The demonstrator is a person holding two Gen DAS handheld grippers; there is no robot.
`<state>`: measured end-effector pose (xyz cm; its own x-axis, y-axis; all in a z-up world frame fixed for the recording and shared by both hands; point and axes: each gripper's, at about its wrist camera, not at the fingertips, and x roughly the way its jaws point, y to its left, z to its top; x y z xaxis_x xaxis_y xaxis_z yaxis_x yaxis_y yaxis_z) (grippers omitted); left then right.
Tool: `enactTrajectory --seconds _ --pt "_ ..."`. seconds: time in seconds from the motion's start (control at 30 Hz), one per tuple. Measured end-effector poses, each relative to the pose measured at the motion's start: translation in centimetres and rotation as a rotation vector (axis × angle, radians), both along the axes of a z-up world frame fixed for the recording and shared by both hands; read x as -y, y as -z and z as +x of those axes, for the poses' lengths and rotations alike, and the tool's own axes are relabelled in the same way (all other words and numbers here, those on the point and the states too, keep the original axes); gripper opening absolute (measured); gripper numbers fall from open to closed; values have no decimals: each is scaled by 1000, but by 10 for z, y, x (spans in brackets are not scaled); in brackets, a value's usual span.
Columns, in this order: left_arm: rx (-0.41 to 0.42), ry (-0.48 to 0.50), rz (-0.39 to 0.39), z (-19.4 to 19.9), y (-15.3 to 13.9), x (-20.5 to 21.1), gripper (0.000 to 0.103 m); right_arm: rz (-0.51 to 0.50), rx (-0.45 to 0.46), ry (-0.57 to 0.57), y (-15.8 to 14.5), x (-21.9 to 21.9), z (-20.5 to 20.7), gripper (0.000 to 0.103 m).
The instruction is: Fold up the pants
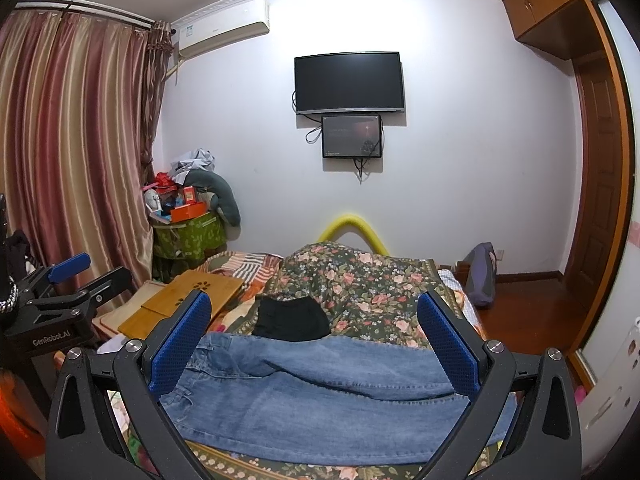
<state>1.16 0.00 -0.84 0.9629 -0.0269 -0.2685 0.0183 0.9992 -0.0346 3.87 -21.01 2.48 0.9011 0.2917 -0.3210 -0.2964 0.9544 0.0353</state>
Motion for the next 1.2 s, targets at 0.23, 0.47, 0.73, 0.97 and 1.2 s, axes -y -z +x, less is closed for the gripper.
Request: enactTrajectory --seconds 0.23,0.47,0.73,0.97,1.2 --pt "-8 1 -6 4 2 -2 103 -3 -4 1 1 0 2 102" --pt "-26 -7 -6 18 8 -5 103 -11 -22 5 7 -2 10 102" --pt "-127 -46 5 70 43 -28 103 -31 -112 8 36 -1 42 102" --pt "-288 -118 -28 148 102 -68 103 -79 -229 5 85 1 93 102" --pt "-396 -179 -20 217 161 -116 100 -151 -381 51 149 10 165 102"
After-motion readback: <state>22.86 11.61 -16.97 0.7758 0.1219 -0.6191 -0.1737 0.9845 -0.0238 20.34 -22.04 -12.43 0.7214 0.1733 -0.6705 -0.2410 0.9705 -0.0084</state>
